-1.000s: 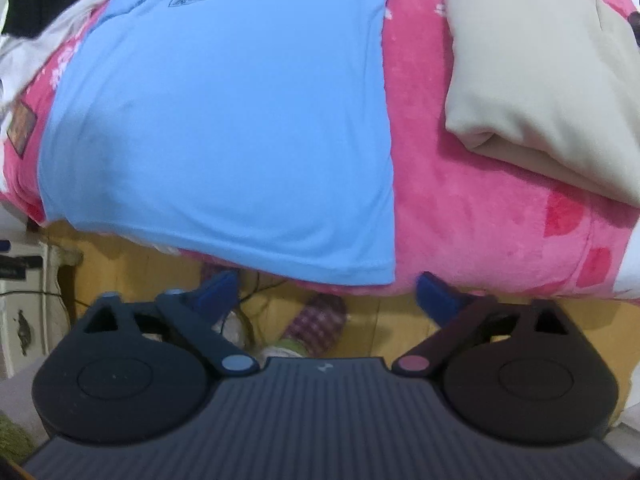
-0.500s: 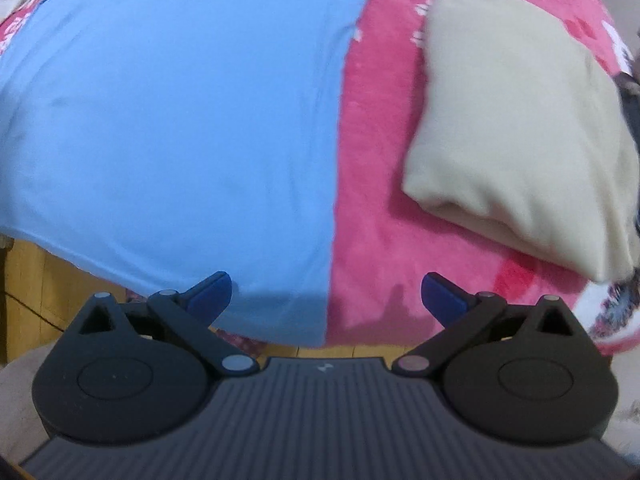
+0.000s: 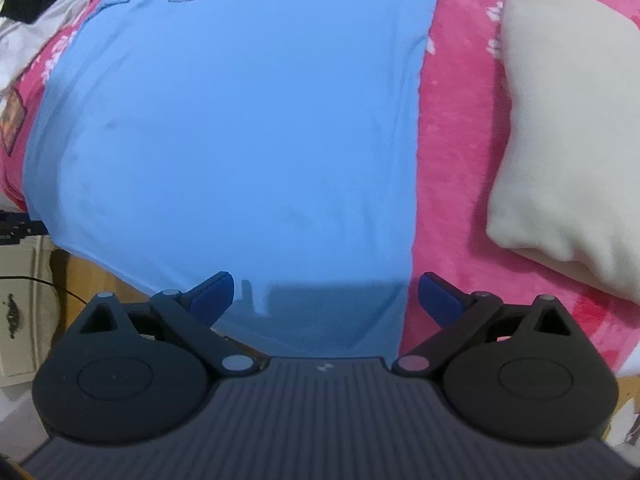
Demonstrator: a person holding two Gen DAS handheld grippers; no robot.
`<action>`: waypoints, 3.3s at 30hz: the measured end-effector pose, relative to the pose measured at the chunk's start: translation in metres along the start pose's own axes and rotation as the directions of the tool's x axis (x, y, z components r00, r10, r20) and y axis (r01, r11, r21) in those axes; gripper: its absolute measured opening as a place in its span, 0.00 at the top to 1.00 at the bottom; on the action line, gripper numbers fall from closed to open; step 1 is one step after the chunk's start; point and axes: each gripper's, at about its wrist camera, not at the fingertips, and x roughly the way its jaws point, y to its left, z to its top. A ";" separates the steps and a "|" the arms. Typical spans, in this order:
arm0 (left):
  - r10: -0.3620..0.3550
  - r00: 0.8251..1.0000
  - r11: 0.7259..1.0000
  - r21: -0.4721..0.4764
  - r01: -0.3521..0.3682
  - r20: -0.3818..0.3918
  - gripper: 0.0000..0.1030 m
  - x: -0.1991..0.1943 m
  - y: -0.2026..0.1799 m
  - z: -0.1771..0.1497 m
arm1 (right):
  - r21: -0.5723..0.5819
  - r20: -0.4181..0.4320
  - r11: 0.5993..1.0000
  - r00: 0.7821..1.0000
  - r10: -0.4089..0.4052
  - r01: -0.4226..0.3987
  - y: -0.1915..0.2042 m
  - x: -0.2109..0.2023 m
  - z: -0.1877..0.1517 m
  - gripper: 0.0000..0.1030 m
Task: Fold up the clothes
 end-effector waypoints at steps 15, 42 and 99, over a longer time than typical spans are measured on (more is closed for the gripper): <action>0.057 0.998 0.995 0.083 -0.054 -0.036 0.86 -0.002 -0.014 0.003 | 0.044 -0.018 0.999 0.999 0.034 -0.033 -0.018 -0.009 -0.025 0.41; 0.167 0.985 0.970 0.168 -0.174 0.052 0.96 -0.042 -0.045 -0.002 | 0.393 0.059 0.867 0.949 0.310 -0.308 -0.077 -0.002 -0.085 0.96; -0.058 0.950 0.998 -0.003 0.062 0.307 0.96 -0.070 0.004 0.387 | 0.514 0.671 0.627 0.730 0.130 -0.585 -0.137 -0.056 0.253 0.97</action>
